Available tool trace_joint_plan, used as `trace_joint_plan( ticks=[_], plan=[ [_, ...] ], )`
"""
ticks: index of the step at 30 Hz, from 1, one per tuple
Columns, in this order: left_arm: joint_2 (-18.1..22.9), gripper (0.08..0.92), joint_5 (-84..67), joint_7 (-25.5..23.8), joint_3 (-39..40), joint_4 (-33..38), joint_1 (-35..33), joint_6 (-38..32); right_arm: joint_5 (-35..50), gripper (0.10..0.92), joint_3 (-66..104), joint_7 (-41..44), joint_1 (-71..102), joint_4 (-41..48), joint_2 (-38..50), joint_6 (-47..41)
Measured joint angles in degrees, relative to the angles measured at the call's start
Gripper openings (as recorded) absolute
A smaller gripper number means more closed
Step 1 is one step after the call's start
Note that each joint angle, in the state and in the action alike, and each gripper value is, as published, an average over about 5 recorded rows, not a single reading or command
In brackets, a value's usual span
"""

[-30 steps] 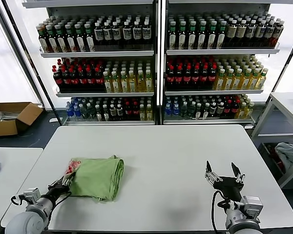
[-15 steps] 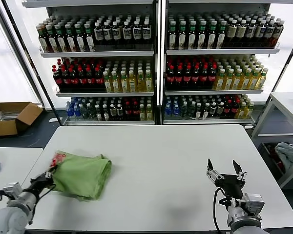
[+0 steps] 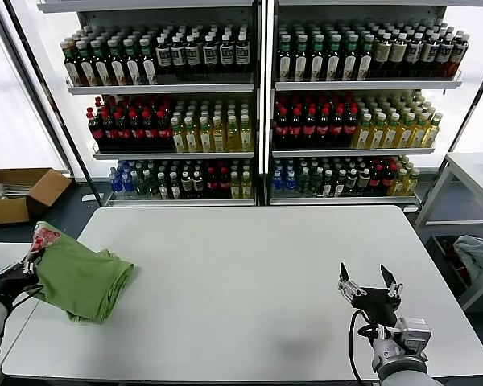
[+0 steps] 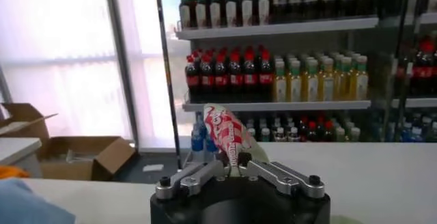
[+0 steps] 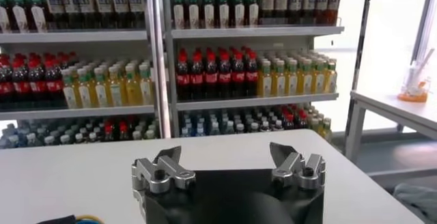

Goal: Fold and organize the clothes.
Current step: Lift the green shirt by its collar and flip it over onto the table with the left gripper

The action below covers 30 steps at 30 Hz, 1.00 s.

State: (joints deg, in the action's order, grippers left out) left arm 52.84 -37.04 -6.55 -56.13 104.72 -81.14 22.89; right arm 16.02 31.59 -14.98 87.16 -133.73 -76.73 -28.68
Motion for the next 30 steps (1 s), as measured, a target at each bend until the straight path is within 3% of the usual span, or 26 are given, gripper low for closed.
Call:
trace_joint_plan(
  ticks=[7,15,22,25,30],
  plan=[
    [4.1,0.115,2.7,1.5,8.5,7.3,-0.7,0.9,-0.3,0.823,1.0,-0.1,1.1,0.2,-0.4,0.3],
    [11.1,0.115,9.9,3.0,26.7,18.1,0.2,1.4,-1.3,0.823,1.6,-0.1,2.6,-0.1,-1.6,0.6],
    [16.9,0.154,17.2,2.6,40.2,19.4,1.5,1.8,-1.7,0.823,2.3,-0.1,3.7,-0.1,-2.7,0.6],
    [18.5,0.208,19.2,2.7,43.6,18.7,2.4,2.2,-1.9,0.823,2.4,-0.1,4.0,-0.2,-3.0,0.5],
    [20.5,0.212,20.1,3.1,47.4,17.8,3.9,2.4,-2.2,0.823,2.3,-0.3,4.0,0.1,-3.4,0.1]
  ],
)
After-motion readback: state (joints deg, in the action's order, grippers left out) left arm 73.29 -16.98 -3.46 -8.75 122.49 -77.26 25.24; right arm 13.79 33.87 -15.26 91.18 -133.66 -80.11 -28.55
